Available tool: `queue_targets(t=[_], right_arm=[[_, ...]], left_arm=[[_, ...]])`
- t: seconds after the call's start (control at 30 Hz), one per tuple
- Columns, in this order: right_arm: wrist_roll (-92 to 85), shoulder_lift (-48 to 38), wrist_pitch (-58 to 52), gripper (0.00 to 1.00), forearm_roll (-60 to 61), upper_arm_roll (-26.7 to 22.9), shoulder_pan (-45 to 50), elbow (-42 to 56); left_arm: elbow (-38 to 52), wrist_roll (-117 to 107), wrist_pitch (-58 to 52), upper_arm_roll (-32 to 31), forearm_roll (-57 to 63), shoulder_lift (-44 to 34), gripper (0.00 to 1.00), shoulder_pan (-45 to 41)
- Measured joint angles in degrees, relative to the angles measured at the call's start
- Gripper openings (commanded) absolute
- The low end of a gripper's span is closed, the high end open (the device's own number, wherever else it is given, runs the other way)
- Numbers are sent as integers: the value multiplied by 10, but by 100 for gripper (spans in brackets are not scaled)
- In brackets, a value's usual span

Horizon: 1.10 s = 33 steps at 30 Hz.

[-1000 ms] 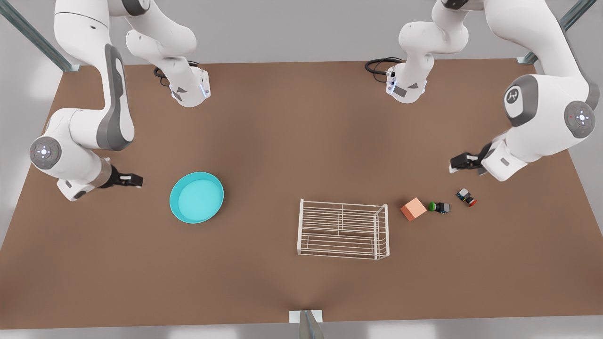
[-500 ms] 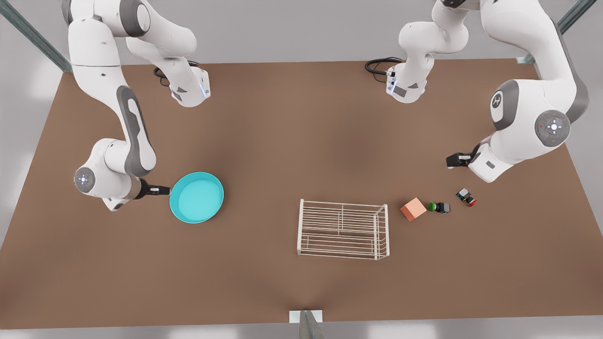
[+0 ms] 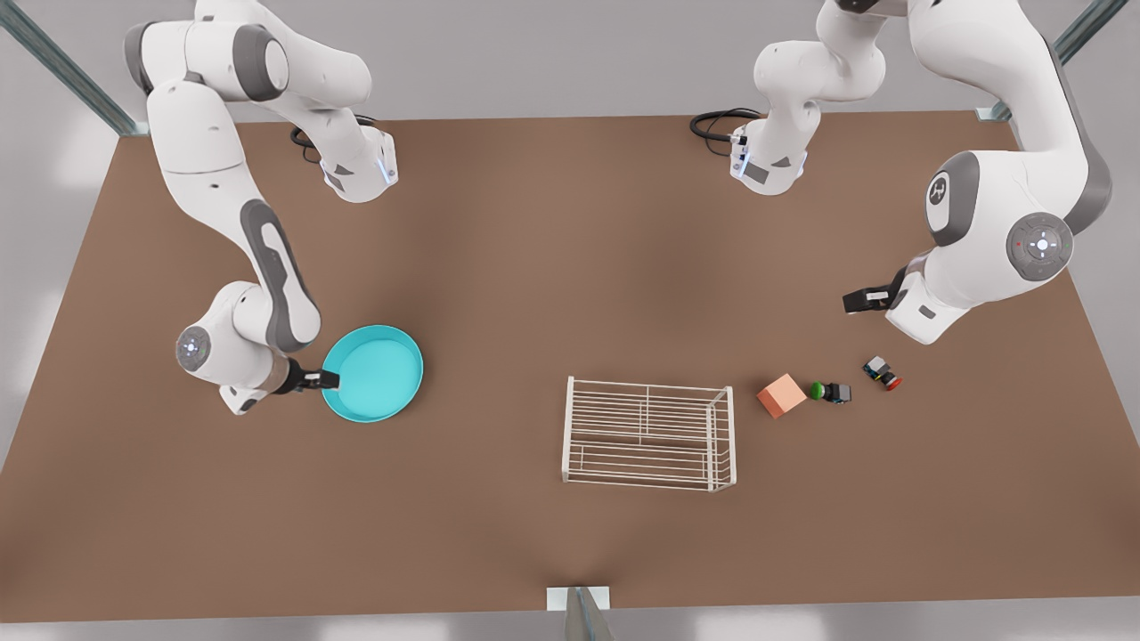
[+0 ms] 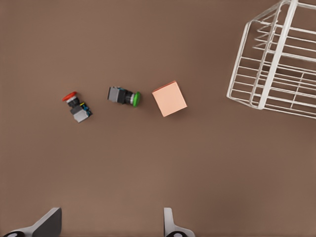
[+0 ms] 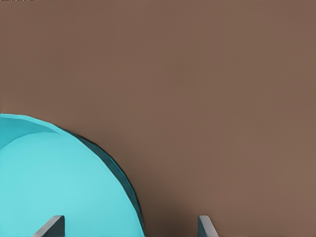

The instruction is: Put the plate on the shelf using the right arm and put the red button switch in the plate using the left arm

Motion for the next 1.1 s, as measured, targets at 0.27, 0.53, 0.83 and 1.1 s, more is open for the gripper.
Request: queue_targets(t=[0.27, 0.53, 0.83, 1.1], right_arm=[[-39, 12, 6, 84, 40, 11, -8, -1], [-65, 12, -13, 67, 48, 13, -18, -2], [-88, 24, -22, 40, 48, 13, -27, 3], [-101, 24, -24, 23, 48, 13, -26, 4]], left_arm=[[0, -13, -1, 1, -1, 0, 100, 0], [-1, -22, 0, 1, 0, 0, 100, 0], [-45, -45, 55, 25, 10, 19, 100, 9], [-171, -58, 251, 25, 7, 55, 100, 89]])
